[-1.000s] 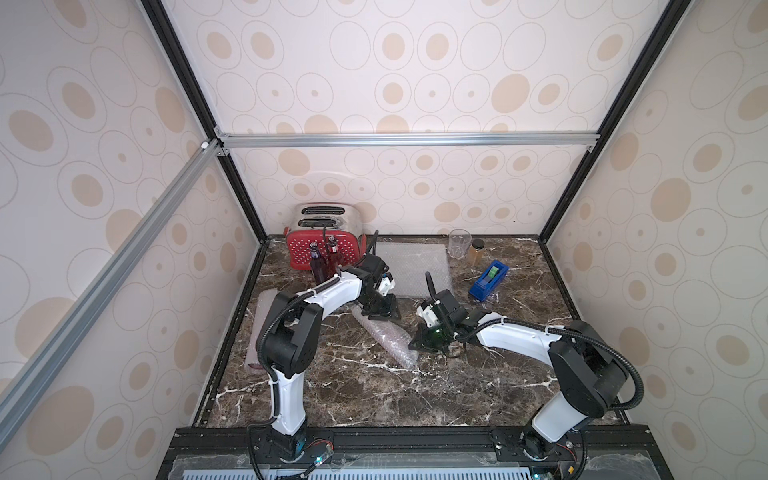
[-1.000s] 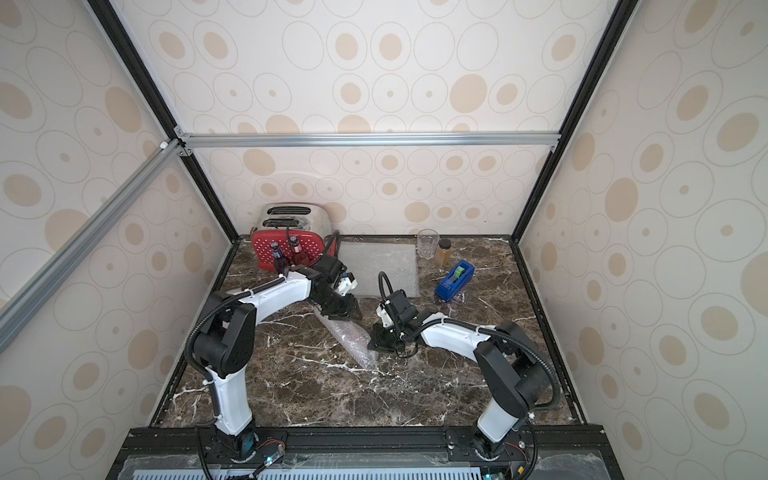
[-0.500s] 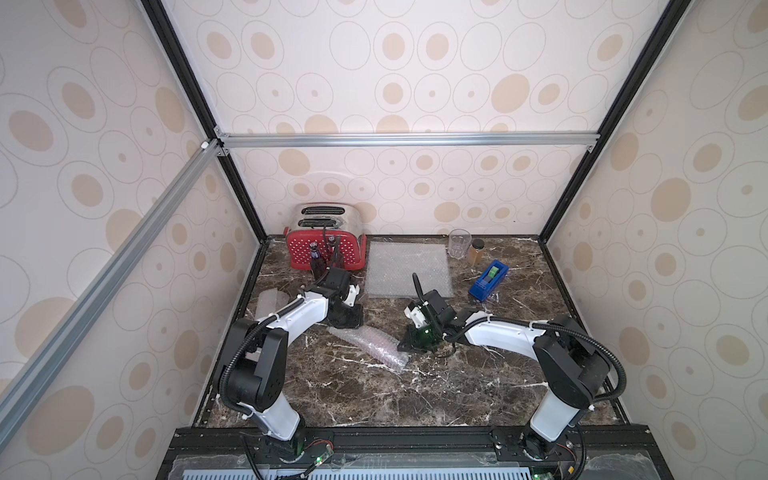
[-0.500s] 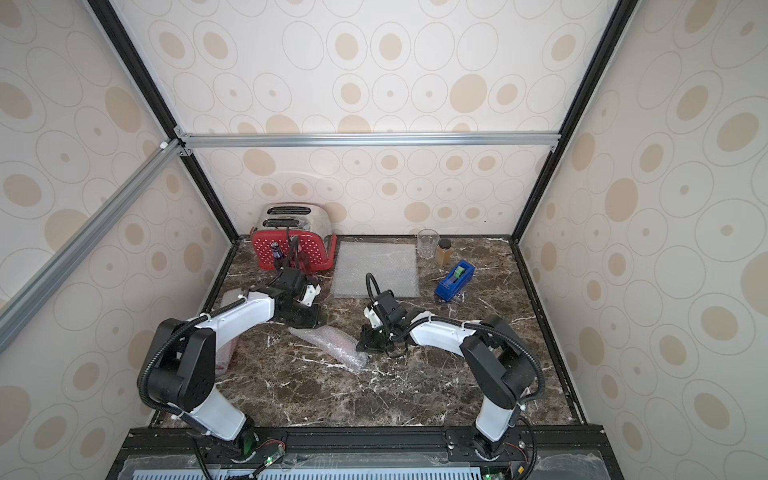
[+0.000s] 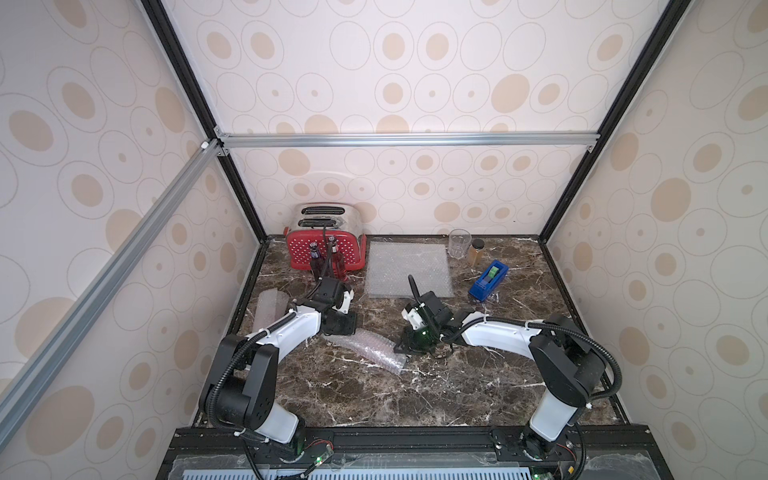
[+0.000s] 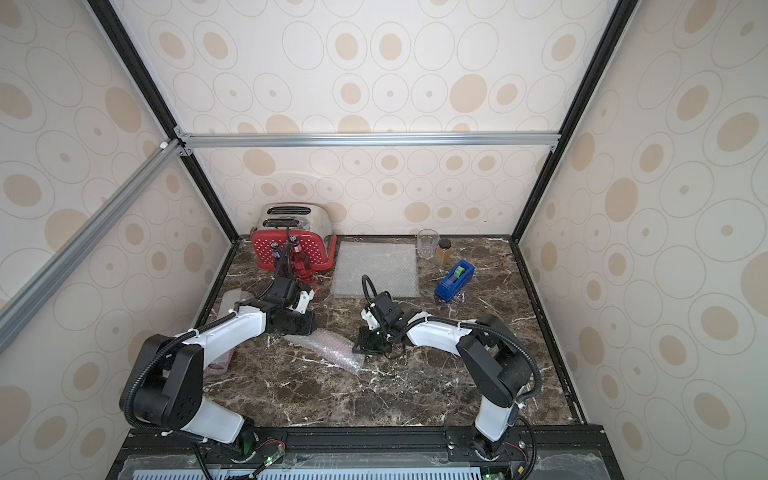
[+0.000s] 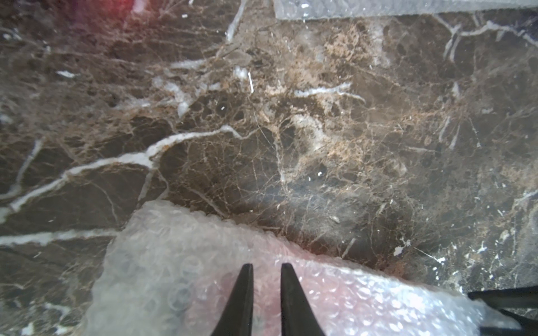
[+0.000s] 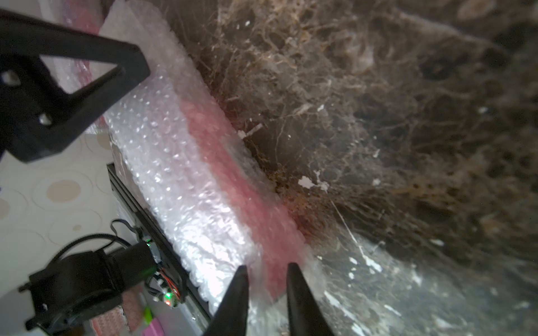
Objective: Wrap wine bottles in bubble wrap
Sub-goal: Wrap the wine bottle in bubble wrap.
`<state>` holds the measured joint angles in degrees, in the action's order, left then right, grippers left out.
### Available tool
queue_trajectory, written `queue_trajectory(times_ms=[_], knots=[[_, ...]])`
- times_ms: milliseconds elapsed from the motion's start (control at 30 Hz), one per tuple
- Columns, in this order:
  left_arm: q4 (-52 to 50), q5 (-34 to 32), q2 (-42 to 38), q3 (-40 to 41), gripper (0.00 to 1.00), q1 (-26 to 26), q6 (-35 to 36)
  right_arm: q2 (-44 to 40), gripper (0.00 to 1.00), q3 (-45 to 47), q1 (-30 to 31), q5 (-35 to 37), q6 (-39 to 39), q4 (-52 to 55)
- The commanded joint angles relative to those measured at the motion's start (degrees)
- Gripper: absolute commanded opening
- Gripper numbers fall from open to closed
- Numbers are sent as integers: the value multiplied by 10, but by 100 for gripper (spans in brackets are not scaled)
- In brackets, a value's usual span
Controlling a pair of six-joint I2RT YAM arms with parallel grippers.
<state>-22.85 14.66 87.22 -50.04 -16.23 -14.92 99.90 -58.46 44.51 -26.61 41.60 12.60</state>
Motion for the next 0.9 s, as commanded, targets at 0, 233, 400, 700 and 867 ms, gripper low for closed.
queue_trajectory(times_ms=[0,233,400,700,867], knots=[[-2,-11,7,4,18,7,8,8,41,-27,13,31,-55,110],[0,-9,10,0,19,6,5,-63,61,-80,24,114,-197,170],[0,-11,10,-2,19,6,5,-102,68,-50,91,167,-333,76],[1,-16,5,-1,19,6,6,-28,72,-64,128,198,-449,24],[1,-19,0,1,19,7,7,16,71,-70,127,194,-458,19]])
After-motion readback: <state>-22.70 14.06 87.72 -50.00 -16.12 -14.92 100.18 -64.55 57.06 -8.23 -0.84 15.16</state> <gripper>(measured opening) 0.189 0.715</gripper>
